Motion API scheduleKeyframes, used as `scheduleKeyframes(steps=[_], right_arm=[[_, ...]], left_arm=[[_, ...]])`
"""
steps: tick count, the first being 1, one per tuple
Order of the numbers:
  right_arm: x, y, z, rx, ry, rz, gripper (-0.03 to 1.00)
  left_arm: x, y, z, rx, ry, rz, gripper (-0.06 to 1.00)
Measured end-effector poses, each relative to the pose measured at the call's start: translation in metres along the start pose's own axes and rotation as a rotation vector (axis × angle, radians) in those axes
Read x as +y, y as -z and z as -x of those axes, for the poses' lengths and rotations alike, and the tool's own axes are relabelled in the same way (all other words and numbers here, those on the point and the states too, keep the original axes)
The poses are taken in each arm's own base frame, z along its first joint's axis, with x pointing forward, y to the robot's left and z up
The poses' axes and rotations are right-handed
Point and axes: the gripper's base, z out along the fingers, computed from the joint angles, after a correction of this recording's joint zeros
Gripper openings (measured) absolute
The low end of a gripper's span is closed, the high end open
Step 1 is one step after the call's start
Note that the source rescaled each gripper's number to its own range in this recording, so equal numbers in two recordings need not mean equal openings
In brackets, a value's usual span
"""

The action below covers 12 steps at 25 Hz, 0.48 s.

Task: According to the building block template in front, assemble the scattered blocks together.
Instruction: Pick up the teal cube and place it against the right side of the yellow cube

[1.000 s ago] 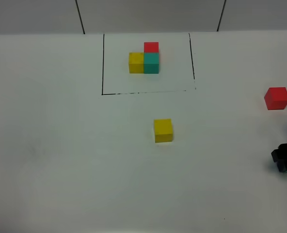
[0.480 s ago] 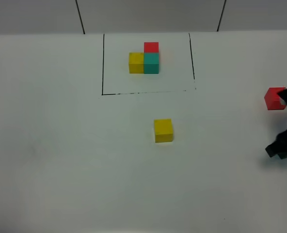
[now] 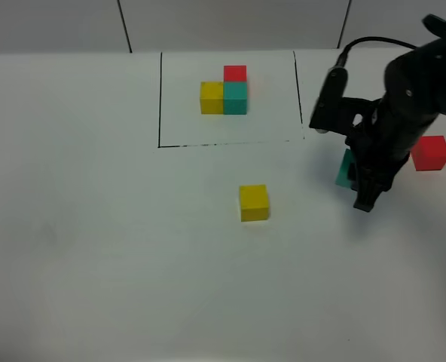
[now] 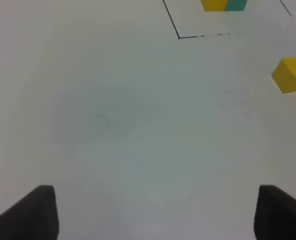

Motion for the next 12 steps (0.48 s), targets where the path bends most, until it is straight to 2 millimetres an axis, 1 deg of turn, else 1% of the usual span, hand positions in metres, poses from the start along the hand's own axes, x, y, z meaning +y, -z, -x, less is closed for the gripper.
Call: scheduleKeyframes(steps=[2,7,12], right_arm=[[-0.003,-0.011,0.01,0.033,0.069,0.032,0.0],[0.0,-0.025,0.039,0.046,0.201,0.061,0.0],[0.01,-0.037,0.051,0.057,0.272,0.09,0.0]], left_arm=[[0.0,0.0,0.0,0.0,0.0,0.0,0.86],[0.0,0.0,0.0,0.0,0.0,0.0,0.86],[0.0,0.0,0.0,0.0,0.0,0.0,0.86]])
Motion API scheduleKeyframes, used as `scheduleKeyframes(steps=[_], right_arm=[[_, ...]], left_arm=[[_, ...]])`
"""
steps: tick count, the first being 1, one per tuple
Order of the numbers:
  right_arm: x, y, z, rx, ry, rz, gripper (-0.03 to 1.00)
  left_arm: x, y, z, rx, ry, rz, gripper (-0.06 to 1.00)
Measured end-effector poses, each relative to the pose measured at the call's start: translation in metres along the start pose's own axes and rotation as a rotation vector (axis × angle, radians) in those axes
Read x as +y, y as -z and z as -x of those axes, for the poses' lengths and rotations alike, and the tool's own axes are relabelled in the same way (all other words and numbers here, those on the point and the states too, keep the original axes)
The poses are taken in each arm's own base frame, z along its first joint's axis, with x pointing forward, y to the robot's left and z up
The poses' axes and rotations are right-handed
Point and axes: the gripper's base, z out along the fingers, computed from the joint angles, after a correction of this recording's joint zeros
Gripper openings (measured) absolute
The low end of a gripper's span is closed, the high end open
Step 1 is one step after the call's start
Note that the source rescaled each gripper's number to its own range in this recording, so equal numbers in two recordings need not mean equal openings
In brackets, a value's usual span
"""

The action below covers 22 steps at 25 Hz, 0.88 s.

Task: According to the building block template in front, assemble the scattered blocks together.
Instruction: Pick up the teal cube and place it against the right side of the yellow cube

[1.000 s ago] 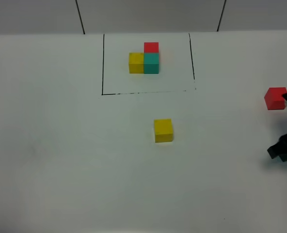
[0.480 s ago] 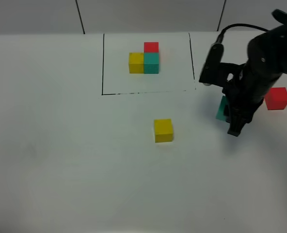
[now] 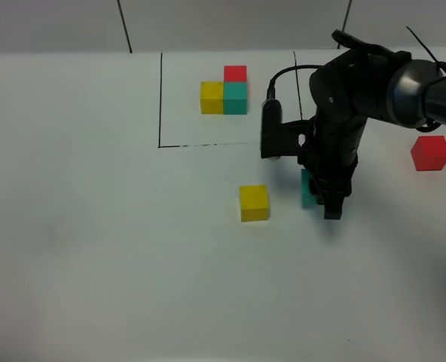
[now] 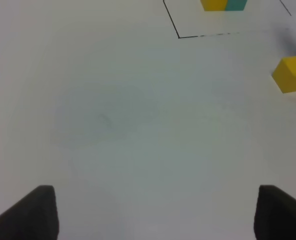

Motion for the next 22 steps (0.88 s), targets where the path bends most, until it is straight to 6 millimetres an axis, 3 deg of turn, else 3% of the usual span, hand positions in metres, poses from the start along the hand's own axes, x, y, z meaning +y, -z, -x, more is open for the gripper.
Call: scheduleKeyframes(steps=[10,22], right_arm=[[0.002,-0.005,0.005,-0.032,0.041,0.027,0.0],[-0.009,-0.023,0.021,-0.039,0.029,0.101,0.0]], left_arm=[[0.0,0.0,0.0,0.0,0.0,0.0,0.86],[0.0,0.0,0.0,0.0,-0.002,0.0,0.86]])
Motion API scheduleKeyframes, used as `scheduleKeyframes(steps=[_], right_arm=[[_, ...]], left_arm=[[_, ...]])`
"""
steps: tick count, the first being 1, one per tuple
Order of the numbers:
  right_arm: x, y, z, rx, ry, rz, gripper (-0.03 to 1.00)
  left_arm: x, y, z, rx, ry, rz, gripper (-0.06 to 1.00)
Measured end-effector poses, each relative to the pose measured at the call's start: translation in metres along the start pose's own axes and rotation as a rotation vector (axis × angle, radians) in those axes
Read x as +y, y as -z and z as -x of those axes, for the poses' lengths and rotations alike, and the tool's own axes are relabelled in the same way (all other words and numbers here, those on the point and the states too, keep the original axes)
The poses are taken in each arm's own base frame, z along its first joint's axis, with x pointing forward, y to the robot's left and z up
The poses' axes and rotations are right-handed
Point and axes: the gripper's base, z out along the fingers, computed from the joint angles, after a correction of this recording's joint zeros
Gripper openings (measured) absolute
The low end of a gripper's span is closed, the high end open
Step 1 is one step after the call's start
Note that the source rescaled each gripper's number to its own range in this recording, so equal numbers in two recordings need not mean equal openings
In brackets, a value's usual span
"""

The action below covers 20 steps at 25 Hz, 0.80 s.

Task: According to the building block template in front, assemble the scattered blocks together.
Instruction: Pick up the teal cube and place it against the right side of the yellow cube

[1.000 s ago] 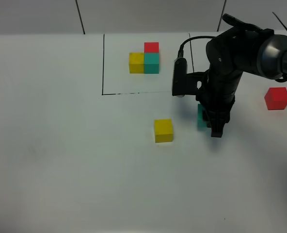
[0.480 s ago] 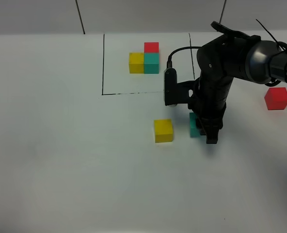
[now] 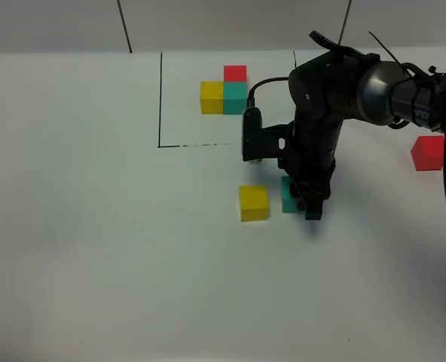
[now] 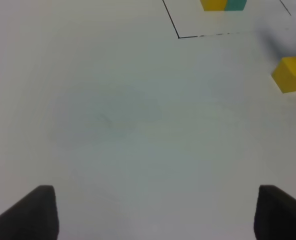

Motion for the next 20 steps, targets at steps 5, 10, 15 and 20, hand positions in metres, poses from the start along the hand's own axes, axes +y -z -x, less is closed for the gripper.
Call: scheduleKeyframes(steps=[5,10,15,20], right_arm=[[0.001,-0.003,0.003,0.003,0.006,0.014,0.0],[0.005,-0.003,0.01,0.0,0.031,0.016,0.0],[0.009,-0.003,0.017,-0.007,0.048,0.019,0.0],[0.01,-0.003,0.019,-0.014,0.046,0.017,0.0]], left_arm=[[0.0,0.0,0.0,0.0,0.0,0.0,0.86],[0.0,0.0,0.0,0.0,0.0,0.0,0.86],[0.0,0.0,0.0,0.0,0.001,0.0,0.86],[0.0,0.0,0.0,0.0,0.001,0.0,0.86]])
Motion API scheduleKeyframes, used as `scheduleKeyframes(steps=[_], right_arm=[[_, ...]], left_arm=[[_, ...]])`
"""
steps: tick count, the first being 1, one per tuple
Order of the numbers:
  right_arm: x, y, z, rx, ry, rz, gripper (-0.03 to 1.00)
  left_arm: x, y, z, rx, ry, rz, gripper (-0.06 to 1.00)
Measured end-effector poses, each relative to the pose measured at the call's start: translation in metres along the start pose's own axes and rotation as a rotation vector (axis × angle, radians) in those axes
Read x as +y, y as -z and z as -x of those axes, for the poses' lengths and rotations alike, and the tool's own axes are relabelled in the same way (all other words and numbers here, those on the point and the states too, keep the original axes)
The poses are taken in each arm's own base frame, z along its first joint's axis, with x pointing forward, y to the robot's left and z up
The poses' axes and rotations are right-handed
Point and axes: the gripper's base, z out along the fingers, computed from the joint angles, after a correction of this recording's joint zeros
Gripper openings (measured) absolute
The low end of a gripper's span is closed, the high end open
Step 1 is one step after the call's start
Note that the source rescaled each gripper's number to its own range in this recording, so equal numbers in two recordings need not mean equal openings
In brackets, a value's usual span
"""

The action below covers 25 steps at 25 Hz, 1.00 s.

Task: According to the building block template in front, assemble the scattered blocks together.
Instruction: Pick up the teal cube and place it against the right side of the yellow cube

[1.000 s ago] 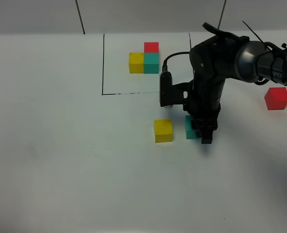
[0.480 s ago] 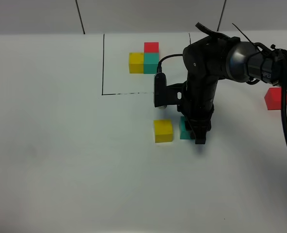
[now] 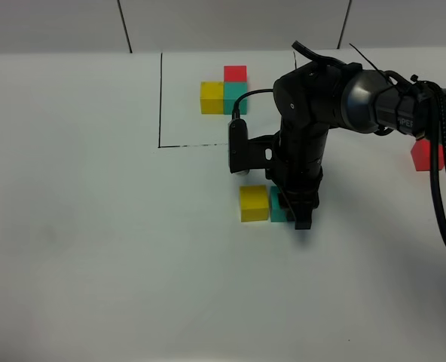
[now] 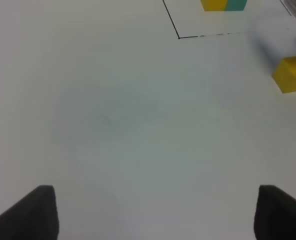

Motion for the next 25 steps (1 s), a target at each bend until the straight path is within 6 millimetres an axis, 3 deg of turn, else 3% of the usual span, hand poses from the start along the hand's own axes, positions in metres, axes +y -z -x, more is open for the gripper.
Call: scheduleKeyframes(steps=[25], right_arm=[[-0.0006,0.0,0.0011,-0.012,-0.027,-0.007,0.0]], left_arm=[[0.0,0.0,0.0,0.0,0.0,0.0,0.86]])
